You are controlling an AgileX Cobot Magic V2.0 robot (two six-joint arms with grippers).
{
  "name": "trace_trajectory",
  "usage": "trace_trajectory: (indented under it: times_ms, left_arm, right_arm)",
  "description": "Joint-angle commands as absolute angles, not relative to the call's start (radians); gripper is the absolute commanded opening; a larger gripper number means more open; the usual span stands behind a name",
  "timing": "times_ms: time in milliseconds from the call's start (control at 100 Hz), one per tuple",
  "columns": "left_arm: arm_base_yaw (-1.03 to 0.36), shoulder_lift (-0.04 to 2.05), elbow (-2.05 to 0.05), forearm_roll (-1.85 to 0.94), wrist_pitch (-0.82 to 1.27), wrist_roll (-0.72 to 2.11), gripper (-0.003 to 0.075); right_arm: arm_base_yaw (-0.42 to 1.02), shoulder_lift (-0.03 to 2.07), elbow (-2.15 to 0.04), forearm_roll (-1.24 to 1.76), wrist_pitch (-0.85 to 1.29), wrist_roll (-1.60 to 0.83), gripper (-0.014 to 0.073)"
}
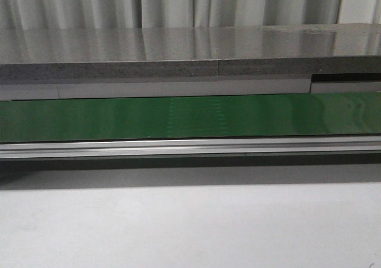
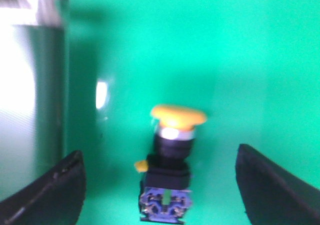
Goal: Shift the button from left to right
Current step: 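Lower the button into the green tray and open the right gripper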
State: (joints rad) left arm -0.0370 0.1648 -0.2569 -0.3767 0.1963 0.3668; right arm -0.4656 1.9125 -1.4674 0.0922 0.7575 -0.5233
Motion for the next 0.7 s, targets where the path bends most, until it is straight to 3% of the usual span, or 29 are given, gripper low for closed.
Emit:
trace_trajectory:
  times_ms: [0, 440, 690]
  left_arm:
    - [-0.046, 0.175, -0.284, -0.39, 0.126, 0.364, -0.002]
    - [-0.046, 0.175, -0.284, -0.39, 0.126, 0.364, -0.002]
    - [-0.046, 0.175, -0.284, -0.39, 0.126, 0.364, -0.0021]
  right_arm:
    - [-0.461, 1.795, -1.51, 0.143, 0.704, -0.506, 0.0604]
    - [-0.252, 1.517, -1.499, 0.348, 0.611, -0.507, 0.0604]
    - [-0.082, 1.289, -1.353, 0.405, 0.456, -0.507, 0.0604]
